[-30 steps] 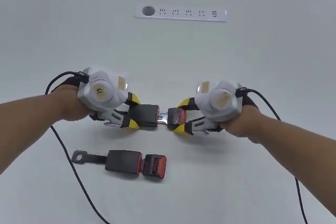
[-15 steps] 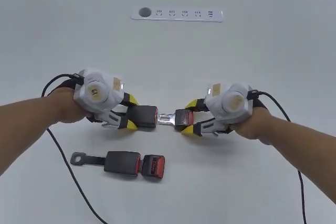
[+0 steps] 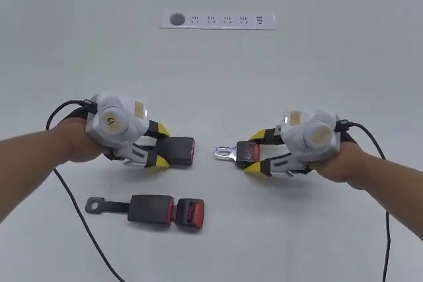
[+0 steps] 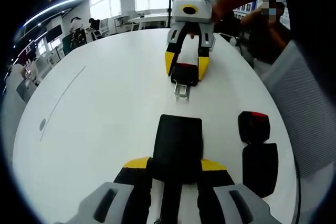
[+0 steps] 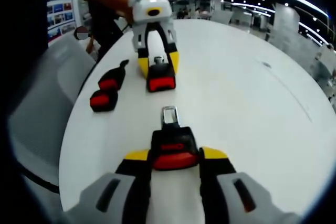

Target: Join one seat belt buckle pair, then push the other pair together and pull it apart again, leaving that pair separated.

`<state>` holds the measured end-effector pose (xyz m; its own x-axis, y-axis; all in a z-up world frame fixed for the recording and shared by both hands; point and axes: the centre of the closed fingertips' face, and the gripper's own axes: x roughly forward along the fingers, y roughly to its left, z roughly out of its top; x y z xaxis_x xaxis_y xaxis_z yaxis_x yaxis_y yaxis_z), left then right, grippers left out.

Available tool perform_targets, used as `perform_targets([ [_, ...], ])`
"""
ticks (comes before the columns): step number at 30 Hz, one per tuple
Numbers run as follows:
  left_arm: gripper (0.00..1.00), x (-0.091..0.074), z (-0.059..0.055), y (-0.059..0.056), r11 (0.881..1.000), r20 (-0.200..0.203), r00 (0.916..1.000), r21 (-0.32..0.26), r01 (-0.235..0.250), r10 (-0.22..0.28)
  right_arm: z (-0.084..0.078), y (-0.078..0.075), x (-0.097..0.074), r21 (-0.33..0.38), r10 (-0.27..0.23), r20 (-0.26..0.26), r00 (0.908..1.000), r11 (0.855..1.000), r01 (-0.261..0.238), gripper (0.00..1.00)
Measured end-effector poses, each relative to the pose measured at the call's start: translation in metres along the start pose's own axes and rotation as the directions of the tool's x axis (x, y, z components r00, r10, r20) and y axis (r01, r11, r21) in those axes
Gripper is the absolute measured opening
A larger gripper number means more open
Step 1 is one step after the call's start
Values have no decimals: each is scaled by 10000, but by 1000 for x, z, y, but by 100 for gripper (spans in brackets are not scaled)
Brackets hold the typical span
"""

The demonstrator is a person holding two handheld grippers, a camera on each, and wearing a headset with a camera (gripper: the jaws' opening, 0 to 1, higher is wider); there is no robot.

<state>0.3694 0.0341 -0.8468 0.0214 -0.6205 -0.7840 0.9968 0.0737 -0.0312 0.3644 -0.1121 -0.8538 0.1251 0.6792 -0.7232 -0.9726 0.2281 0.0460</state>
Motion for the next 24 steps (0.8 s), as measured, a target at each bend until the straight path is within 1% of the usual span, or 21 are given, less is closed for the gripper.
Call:
perform_targets([
  [8, 34, 0, 0, -1, 10000, 5, 10000, -68, 18, -18, -17, -6, -18, 209, -47, -215, 9998, 9998, 52, 36],
  [12, 34, 0, -1, -1, 9999, -33, 10000, -92, 46, -46, -24, -11, -23, 218, -88, -230, 9997, 9997, 93, 36],
  [15, 34, 0, -1, -1, 9999, -43, 10000, -105, 44, -44, -26, -7, -27, 215, -129, -252, 9996, 9997, 135, 36],
  [18, 34, 0, -1, -1, 9999, -66, 10000, -92, 54, -55, -29, -9, -32, 269, -211, -314, 9993, 9994, 220, 36],
  [19, 34, 0, -1, -1, 9999, -69, 10000, -92, 54, -55, -32, -9, -34, 297, -226, -344, 9992, 9993, 236, 36],
  [24, 34, 1, -1, -1, 9999, -109, 9999, -126, 82, -84, -37, -9, -40, 119, -297, -381, 9988, 9995, 301, 36],
])
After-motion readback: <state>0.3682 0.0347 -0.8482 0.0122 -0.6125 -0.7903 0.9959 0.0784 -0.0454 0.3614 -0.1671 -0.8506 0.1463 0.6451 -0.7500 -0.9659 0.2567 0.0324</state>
